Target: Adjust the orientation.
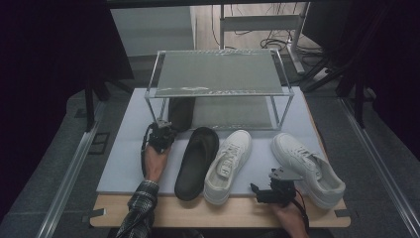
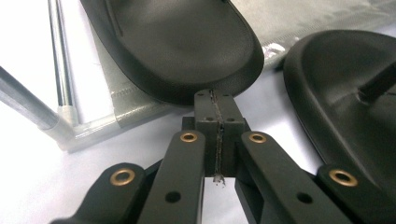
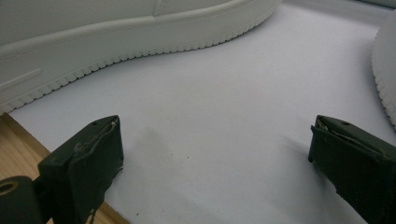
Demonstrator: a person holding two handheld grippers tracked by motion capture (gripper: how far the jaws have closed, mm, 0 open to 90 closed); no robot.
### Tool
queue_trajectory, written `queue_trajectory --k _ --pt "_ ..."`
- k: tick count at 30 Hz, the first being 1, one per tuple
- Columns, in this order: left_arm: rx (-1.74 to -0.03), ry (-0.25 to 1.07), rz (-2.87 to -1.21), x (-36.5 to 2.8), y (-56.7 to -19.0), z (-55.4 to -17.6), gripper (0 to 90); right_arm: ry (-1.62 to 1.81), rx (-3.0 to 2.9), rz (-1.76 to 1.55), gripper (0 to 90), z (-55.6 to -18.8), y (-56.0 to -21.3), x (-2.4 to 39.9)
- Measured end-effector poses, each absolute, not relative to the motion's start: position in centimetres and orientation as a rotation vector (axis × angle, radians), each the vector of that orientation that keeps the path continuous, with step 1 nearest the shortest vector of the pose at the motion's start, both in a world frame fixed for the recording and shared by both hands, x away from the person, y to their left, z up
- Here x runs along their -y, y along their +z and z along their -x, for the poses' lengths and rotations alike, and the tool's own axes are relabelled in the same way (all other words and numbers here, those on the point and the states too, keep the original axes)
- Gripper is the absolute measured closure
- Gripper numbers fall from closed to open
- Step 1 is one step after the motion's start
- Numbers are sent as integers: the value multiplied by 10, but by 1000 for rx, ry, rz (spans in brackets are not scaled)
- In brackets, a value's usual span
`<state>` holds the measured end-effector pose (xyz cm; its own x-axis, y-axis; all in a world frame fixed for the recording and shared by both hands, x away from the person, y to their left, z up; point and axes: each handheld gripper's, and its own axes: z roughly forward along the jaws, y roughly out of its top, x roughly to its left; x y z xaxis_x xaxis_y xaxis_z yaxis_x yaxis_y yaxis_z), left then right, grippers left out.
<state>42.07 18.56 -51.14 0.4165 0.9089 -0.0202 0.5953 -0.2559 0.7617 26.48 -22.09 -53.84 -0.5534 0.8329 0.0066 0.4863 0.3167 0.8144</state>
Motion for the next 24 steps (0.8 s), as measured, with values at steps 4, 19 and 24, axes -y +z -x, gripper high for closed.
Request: queue_trajectory --k 4,19,24 --pt "-1278 530 -1950 -189 -513 -420 897 1124 -2172 -1168 31 -265 -538 221" --pt "-1172 395 -1951 -192 -495 -382 893 1121 -2173 -1167 31 -265 -538 221" --pt "-1132 379 -1955 -194 -484 -365 894 1121 -2173 -1167 32 -265 -538 221"
